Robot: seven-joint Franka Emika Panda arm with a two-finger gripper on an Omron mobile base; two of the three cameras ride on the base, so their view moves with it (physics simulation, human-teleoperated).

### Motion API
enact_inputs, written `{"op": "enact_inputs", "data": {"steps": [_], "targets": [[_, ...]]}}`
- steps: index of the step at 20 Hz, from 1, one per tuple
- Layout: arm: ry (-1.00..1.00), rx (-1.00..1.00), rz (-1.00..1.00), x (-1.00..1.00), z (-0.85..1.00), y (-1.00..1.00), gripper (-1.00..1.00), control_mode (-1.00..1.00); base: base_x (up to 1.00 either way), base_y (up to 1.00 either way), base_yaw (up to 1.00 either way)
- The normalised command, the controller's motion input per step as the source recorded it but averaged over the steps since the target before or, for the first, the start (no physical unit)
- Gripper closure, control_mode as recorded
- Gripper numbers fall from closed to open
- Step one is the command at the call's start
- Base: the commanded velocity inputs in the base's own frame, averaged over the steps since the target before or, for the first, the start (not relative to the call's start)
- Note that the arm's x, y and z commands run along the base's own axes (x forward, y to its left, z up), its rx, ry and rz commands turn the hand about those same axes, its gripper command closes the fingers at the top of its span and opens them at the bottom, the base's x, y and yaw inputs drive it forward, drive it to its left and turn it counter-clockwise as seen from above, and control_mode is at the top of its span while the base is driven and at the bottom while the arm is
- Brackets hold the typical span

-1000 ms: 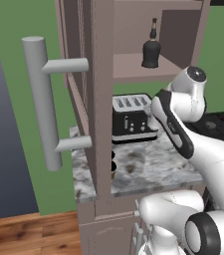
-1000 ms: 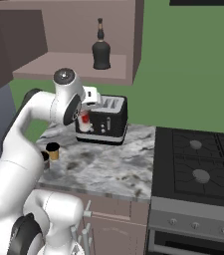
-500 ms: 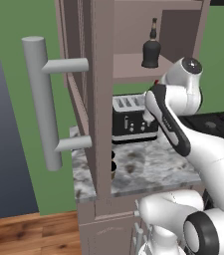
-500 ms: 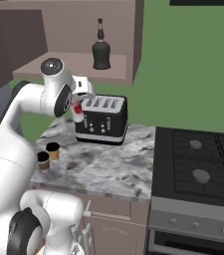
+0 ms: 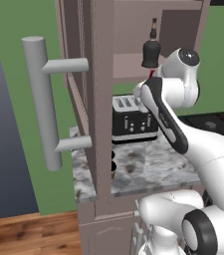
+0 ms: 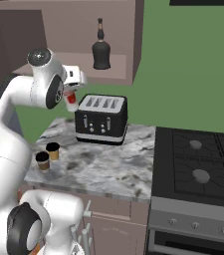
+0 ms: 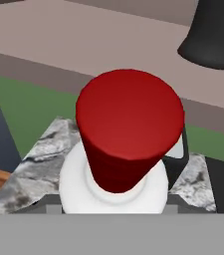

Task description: Sort all alcoholic drinks to one cabinet, and non-alcoholic drinks to the other.

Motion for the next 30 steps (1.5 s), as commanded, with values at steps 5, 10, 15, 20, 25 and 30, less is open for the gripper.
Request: {"op": "enact_inputs", "data": {"steps": [5,10,15,20,25,30], "targets": [[-0.04,0.00,0.00,0.00,0.31,0.16,1.00,-1.00,0.00,0.00,0.00],[-0.04,0.00,0.00,-0.03,0.30,0.14,1.00,-1.00,0.00,0.00,0.00],[-0.05,0.00,0.00,-0.06,0.31,0.11,1.00,-1.00,0.00,0.00,0.00],[-0.04,0.00,0.00,-0.07,0.30,0.09,1.00,-1.00,0.00,0.00,0.00],[-0.04,0.00,0.00,-0.06,0.28,0.07,1.00,-1.00,0.00,0.00,0.00],[-0.03,0.00,0.00,-0.01,0.23,0.07,1.00,-1.00,0.00,0.00,0.00]]}}
